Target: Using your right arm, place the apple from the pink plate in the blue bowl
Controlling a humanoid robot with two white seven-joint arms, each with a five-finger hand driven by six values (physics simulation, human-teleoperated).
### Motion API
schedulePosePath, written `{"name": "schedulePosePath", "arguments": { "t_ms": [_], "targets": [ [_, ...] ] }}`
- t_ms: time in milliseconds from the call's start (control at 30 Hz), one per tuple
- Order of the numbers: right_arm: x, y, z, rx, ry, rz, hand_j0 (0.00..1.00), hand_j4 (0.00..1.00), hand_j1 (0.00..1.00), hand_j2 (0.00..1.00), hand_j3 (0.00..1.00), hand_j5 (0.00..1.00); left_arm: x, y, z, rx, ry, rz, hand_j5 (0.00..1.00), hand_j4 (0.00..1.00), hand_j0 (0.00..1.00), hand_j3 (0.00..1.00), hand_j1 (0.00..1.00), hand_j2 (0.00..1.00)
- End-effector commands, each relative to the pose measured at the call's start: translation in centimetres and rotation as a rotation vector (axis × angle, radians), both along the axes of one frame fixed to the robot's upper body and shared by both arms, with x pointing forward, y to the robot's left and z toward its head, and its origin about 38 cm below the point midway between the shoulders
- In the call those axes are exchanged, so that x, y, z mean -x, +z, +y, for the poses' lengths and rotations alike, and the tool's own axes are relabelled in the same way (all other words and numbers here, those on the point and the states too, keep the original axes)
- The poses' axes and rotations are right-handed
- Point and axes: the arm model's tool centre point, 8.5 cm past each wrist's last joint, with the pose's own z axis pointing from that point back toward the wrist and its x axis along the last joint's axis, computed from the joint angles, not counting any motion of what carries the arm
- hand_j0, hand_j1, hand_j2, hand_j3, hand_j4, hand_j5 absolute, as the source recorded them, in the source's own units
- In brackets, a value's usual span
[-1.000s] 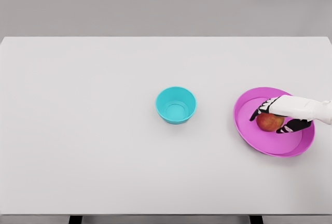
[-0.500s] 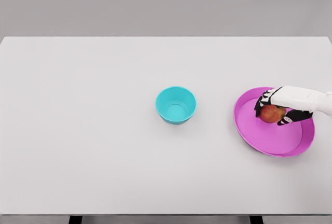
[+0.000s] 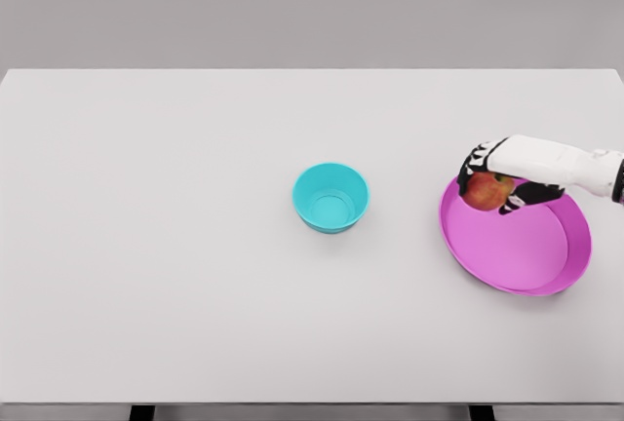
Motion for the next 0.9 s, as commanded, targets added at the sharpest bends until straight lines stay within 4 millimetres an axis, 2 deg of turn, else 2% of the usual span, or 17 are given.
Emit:
{"name": "schedulePosePath", "arguments": {
  "t_ms": [0, 567, 867],
  "targets": [
    [-0.2, 0.0, 0.9, -0.029, 0.010, -0.004, 0.50, 0.50, 0.50, 0.50, 0.50, 0.50, 0.0, 0.0, 0.0, 0.000, 0.001, 0.000, 1.00, 1.00, 1.00, 1.00, 1.00, 1.00],
    [-1.7, 0.1, 8.0, -0.182, 0.108, -0.045, 0.50, 0.50, 0.50, 0.50, 0.50, 0.50, 0.0, 0.0, 0.0, 0.000, 0.000, 0.000, 1.00, 1.00, 1.00, 1.00, 1.00, 1.00],
    [-1.9, 0.1, 10.3, -0.222, 0.145, -0.050, 0.50, 0.50, 0.50, 0.50, 0.50, 0.50, 0.0, 0.0, 0.0, 0.000, 0.000, 0.000, 1.00, 1.00, 1.00, 1.00, 1.00, 1.00]
  ]
}}
